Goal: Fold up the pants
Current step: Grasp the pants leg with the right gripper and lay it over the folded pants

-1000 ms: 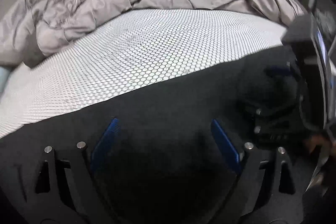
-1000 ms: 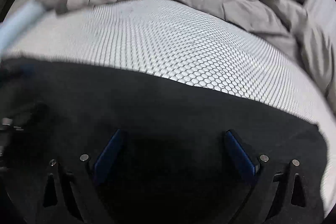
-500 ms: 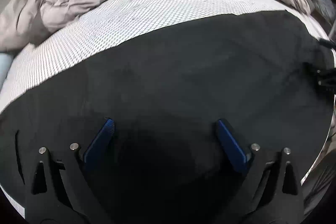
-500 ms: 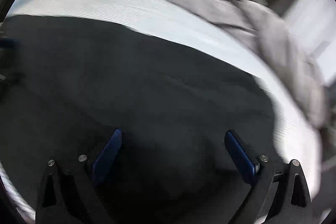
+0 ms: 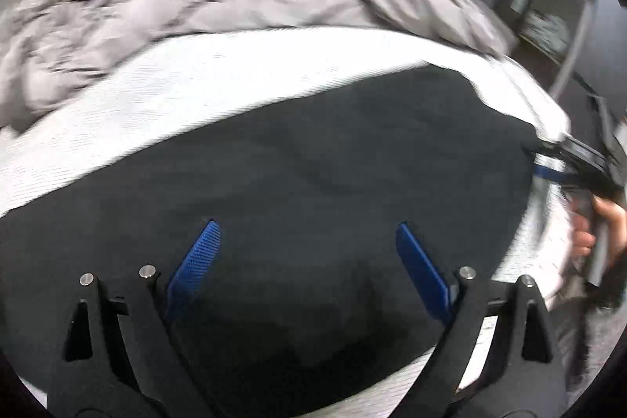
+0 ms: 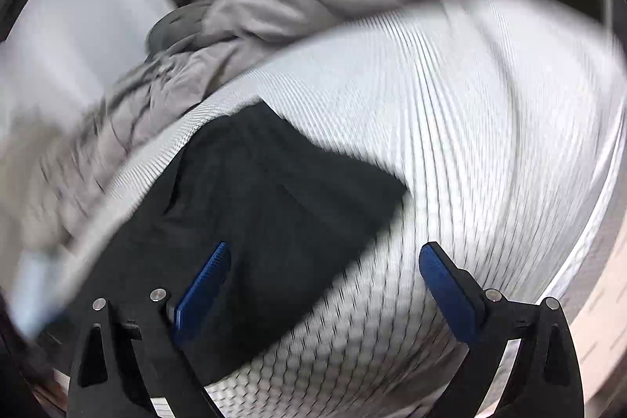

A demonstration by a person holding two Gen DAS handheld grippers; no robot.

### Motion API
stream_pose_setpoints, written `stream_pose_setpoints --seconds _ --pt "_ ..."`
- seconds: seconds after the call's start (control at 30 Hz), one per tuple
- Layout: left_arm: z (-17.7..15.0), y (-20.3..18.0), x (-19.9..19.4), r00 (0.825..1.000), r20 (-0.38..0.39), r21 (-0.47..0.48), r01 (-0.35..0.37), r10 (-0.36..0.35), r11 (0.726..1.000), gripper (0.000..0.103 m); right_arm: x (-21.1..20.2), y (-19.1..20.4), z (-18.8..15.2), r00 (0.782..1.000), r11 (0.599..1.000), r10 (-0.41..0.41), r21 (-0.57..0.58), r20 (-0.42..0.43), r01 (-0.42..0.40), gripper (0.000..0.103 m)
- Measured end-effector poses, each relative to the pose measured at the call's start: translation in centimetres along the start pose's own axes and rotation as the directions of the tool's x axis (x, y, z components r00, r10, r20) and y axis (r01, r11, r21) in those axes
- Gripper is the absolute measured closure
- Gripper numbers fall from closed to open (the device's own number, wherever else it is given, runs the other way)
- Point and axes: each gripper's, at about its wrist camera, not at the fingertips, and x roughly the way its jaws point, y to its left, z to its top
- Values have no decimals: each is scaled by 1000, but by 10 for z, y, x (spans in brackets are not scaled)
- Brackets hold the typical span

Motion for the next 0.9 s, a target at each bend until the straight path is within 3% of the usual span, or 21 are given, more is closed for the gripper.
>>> stream_pose_setpoints --seconds 0.07,0.13,0.17,0.2,0.23,0.3,0.33,0.37,0.4,0.43,0.53,0.6,0.63,0.67,0.73,0.8,0.87,0.9 --pt "-1 -25 18 999 -37 75 0 3 997 12 2 5 1 1000 1000 9 -28 16 -9 13" --pt "-6 -48 41 994 -97 169 -35 51 985 12 7 11 4 997 997 71 -46 30 -70 30" --pt "-10 -54 51 990 -128 173 -39 62 984 12 7 11 4 997 997 71 -46 30 -70 32" --pt "-13 -55 58 987 -151 144 -41 63 989 12 11 12 6 995 995 101 -25 22 -100 35" --pt "-14 -54 61 986 -157 110 -35 52 993 11 29 2 12 981 976 194 102 14 -194 38" --pt "-14 -48 62 986 -166 18 -1 4 1000 9 35 -3 17 974 963 227 148 17 -227 43" --pt "-11 -45 63 985 -172 12 6 -4 1000 9 42 -6 20 967 947 254 194 30 -255 60" --pt "-11 -45 62 984 -178 9 15 -13 1000 9 42 -4 25 966 944 251 205 57 -257 65" --pt "-11 -44 60 982 -187 10 35 -32 999 9 35 7 31 964 957 232 144 131 -250 71" --pt "-10 -42 59 981 -188 4 46 -44 999 9 35 7 31 964 957 232 144 131 -250 77" --pt "-6 -19 40 984 -159 -95 67 -82 993 11 18 40 38 966 981 193 -3 170 -195 84" --pt "-2 2 21 991 -110 -140 67 -82 988 11 4 67 40 958 975 218 -83 185 -206 86" --pt "0 17 14 993 -87 -153 71 -85 986 11 -3 101 40 948 961 251 -169 197 -219 86" --pt "-1 29 6 995 -65 -164 68 -79 984 11 -3 101 40 948 961 251 -169 197 -219 86" --pt "-2 60 -14 999 -33 -194 18 -25 981 11 -7 148 30 932 928 306 -278 193 -247 87" --pt "-8 95 -31 1000 -20 -254 -26 21 967 11 -7 192 11 927 884 349 -377 138 -276 87" --pt "-18 125 -47 998 4 -320 -58 62 946 11 1 247 -15 913 805 405 -490 44 -333 87" --pt "-26 145 -60 995 23 -360 -79 94 930 11 7 276 -35 892 735 451 -551 -36 -394 85"
